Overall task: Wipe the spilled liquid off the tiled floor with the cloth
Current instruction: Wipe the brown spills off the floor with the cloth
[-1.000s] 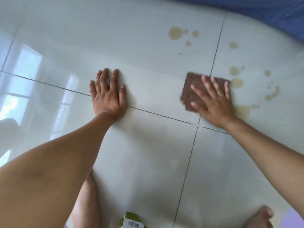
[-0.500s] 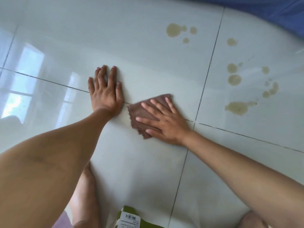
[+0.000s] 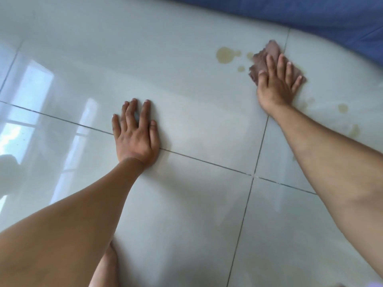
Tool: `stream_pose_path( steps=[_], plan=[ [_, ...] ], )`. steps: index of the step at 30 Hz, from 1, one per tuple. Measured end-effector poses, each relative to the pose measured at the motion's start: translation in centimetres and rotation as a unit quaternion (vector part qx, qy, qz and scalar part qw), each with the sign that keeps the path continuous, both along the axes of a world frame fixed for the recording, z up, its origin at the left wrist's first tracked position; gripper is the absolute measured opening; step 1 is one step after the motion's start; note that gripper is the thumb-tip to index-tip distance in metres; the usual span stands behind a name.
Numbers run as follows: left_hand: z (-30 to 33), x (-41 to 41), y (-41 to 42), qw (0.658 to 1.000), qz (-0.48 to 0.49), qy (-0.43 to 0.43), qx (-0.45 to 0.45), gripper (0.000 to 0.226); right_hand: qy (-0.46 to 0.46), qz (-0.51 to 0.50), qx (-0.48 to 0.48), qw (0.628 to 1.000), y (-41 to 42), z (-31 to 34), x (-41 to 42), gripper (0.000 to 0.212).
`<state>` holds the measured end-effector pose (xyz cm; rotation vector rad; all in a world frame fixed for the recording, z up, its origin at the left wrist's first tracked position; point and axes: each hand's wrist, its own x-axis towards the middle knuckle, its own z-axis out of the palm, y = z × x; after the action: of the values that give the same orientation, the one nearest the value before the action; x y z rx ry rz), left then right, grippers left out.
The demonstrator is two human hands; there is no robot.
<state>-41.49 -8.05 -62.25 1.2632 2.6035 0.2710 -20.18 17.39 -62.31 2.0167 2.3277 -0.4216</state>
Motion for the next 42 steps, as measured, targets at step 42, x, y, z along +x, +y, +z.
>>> stream_pose_path(
  steps=[42],
  plan=[
    [-0.2, -0.5, 0.0, 1.000, 0.004, -0.026, -0.002, 0.060, -0.077, 0.470, -0.001, 0.879, -8.1, -0.1, 5.0, 0.056]
  ],
)
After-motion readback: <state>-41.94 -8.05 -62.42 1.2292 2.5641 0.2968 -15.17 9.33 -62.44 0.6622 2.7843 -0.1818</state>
